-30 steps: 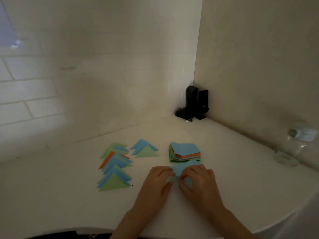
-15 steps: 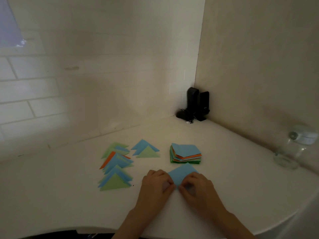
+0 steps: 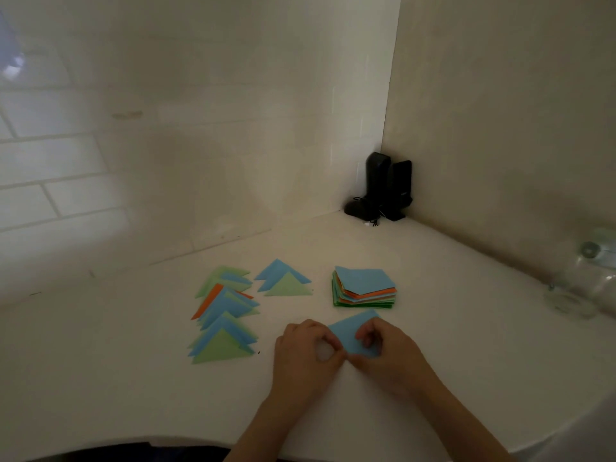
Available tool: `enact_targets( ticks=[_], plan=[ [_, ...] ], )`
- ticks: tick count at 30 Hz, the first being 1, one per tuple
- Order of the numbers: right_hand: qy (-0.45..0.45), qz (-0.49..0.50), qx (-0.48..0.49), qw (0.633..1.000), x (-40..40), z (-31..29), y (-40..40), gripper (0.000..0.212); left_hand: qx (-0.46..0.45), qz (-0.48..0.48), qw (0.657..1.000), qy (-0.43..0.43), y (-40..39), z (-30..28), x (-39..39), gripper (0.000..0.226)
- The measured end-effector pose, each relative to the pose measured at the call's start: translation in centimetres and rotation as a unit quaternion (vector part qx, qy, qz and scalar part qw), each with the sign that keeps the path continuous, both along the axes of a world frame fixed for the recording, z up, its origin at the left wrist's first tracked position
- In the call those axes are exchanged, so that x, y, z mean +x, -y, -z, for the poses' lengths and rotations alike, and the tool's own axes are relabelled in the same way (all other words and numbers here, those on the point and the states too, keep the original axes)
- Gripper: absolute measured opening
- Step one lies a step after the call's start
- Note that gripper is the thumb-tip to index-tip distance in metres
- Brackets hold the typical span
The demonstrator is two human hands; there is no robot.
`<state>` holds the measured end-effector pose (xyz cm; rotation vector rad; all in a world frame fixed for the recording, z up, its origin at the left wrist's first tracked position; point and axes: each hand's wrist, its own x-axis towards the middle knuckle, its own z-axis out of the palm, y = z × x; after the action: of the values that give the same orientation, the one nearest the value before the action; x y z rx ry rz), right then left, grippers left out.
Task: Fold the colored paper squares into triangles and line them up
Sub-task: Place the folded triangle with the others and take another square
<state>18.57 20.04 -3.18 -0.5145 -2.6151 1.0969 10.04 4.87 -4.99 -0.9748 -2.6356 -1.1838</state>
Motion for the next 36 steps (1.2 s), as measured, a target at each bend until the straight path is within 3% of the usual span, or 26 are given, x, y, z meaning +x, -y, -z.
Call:
enact_targets(
  ticks=[4, 8, 11, 16, 20, 23, 26, 29, 33, 36],
  plan=[
    [0.037, -0.042, -0.031, 0.998, -0.1, -0.7, -0.7, 0.033, -0.007, 0.004, 1.0, 0.009, 0.1, -0.3, -0.1, 0.021],
    [0.046, -0.064, -0.01, 0.997, 0.3, -0.9, -0.9, 0.031, 0.018, 0.013, 1.0, 0.004, 0.4, -0.3, 0.0, 0.004],
    [0.03, -0.059, 0.004, 0.998, 0.6, -1.1, -0.4, 0.021, 0.042, 0.029, 0.999, -0.018, 0.8, 0.1, 0.0, 0.015],
    [0.034, -0.008, 0.15, 0.988, 0.9, -0.6, 1.3, 0.018, 0.049, 0.057, 0.997, -0.005, 1.5, -0.4, 0.3, 0.031],
    [0.027, -0.042, 0.18, 0.982, 1.3, -0.2, 1.2, 0.011, 0.075, 0.069, 0.994, -0.026, 1.6, -0.3, 0.5, 0.037],
    [0.018, -0.109, 0.151, 0.982, 1.6, -0.8, 0.4, 0.023, 0.072, 0.077, 0.992, -0.064, 1.5, 0.1, 0.4, 0.038],
    [-0.013, -0.145, 0.126, 0.981, 1.8, -1.3, -0.6, 0.039, 0.067, 0.087, 0.989, -0.099, 1.5, 0.5, 0.2, 0.022],
    [-0.04, -0.131, 0.097, 0.986, 1.9, -1.4, -1.3, 0.027, 0.049, 0.087, 0.987, -0.125, 1.4, 0.3, 0.6, 0.01],
    [-0.073, -0.102, 0.094, 0.988, 2.0, -0.8, -1.6, 0.018, 0.03, 0.09, 0.986, -0.14, 1.3, 0.1, 1.0, 0.015],
    [-0.08, -0.126, 0.126, 0.981, 2.4, -0.2, -1.6, 0.042, 0.051, 0.103, 0.987, -0.115, 1.4, 0.1, 1.0, 0.009]
  ],
)
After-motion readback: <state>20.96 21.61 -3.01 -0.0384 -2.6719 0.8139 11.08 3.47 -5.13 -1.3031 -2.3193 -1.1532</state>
